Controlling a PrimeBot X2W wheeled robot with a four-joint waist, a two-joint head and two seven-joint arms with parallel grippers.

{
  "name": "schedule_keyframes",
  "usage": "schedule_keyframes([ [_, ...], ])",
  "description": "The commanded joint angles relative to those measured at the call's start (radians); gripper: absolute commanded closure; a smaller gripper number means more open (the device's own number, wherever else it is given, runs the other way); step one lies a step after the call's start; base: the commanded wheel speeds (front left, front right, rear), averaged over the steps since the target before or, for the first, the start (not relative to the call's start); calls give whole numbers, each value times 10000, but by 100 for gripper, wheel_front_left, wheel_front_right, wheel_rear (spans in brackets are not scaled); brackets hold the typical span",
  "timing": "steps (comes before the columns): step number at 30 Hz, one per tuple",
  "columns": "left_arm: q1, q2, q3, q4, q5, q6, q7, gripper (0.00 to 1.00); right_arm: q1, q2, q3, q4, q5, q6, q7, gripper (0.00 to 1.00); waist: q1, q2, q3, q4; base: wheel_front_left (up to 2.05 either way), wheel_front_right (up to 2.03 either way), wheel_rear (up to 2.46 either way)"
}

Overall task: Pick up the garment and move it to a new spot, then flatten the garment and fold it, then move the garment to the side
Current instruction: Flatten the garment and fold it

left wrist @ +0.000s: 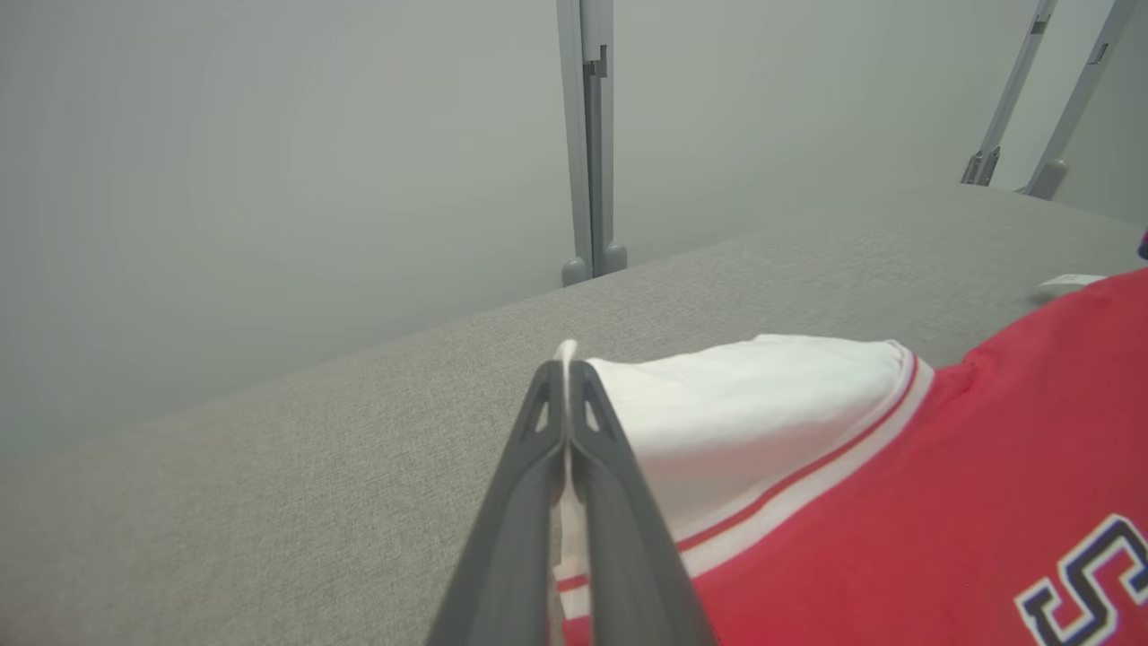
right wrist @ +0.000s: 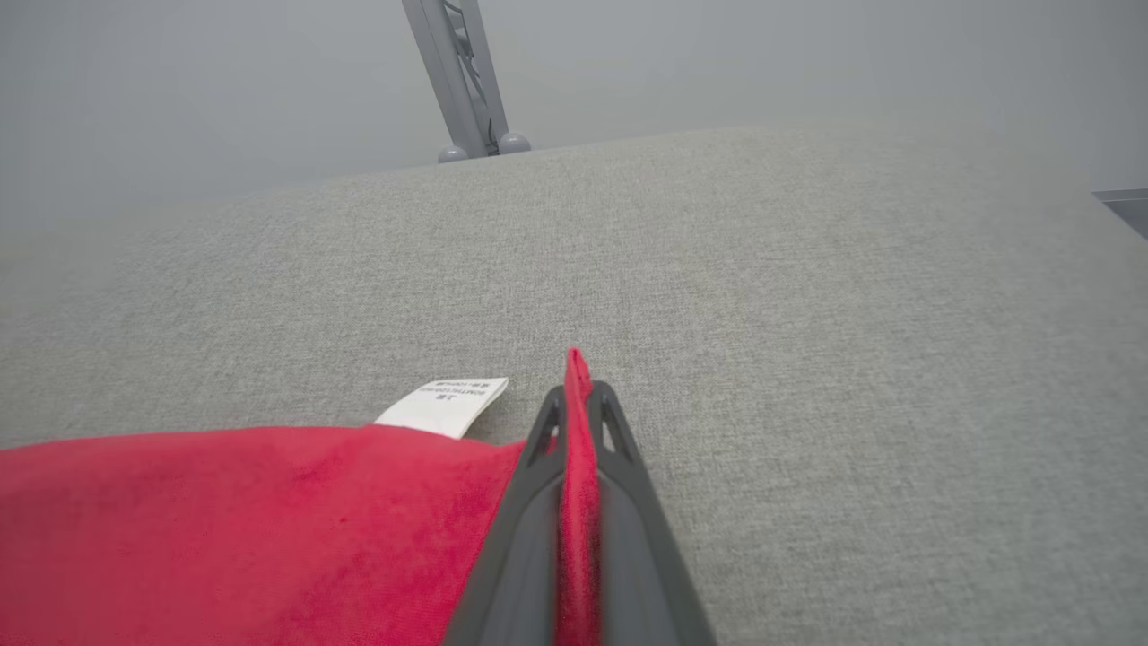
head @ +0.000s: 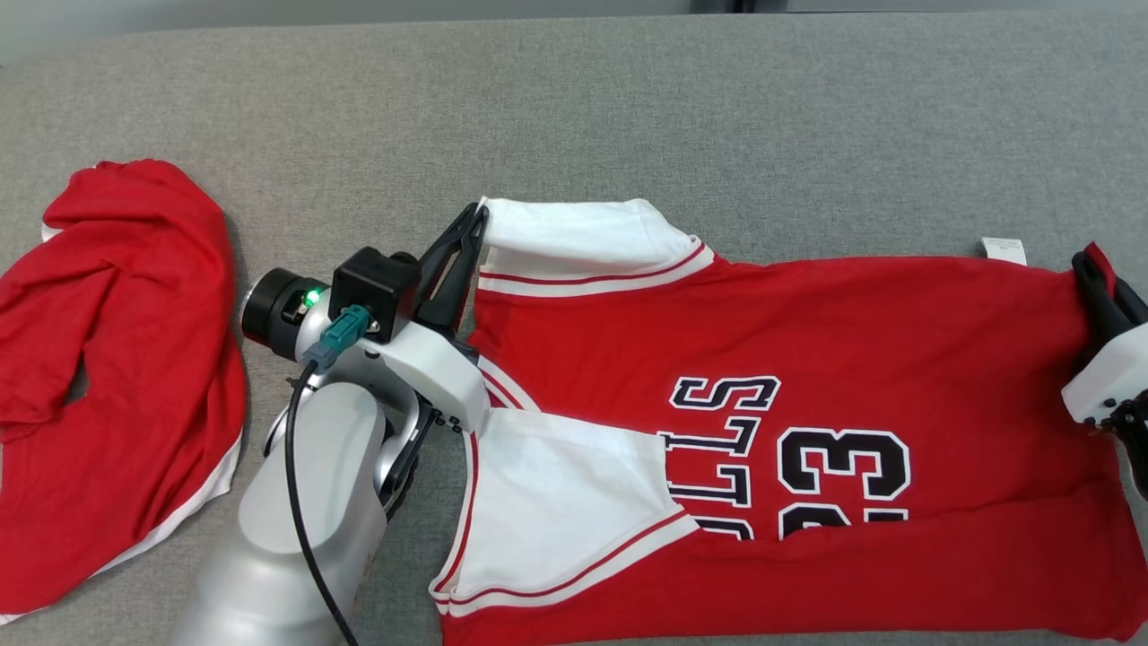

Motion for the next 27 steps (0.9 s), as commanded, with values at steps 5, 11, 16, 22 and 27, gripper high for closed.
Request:
schedule_keyframes([
  [5, 862, 139, -15, -726, -515, -187, -37, 100, 634, -332, -635, -484, -143, -3, -90, 100, 0, 0, -256, 219, 0, 0, 0],
  [11, 1608, 618, -468, -1395, -911, -323, 42, 100, 1351, -394, -1570, -870, -713, -3, -92, 100, 0, 0, -569, 376, 0, 0, 0],
  [16, 2187, 1091, -833, -2108, -1284, -345, 380, 100, 1976, -312, -2165, -1193, -1147, -3, -93, 100, 0, 0, -821, 415, 0, 0, 0],
  [22, 3002, 1712, -1416, -3271, -2157, -337, 1074, 100, 2614, -245, -2617, -1469, -1536, -3, -96, 100, 0, 0, -1111, 424, 0, 0, 0],
  [27, 3498, 2317, -1825, -4223, -3018, -340, 1670, 100, 2911, -342, -2720, -1681, -2049, -3, -95, 100, 0, 0, -1294, 449, 0, 0, 0],
])
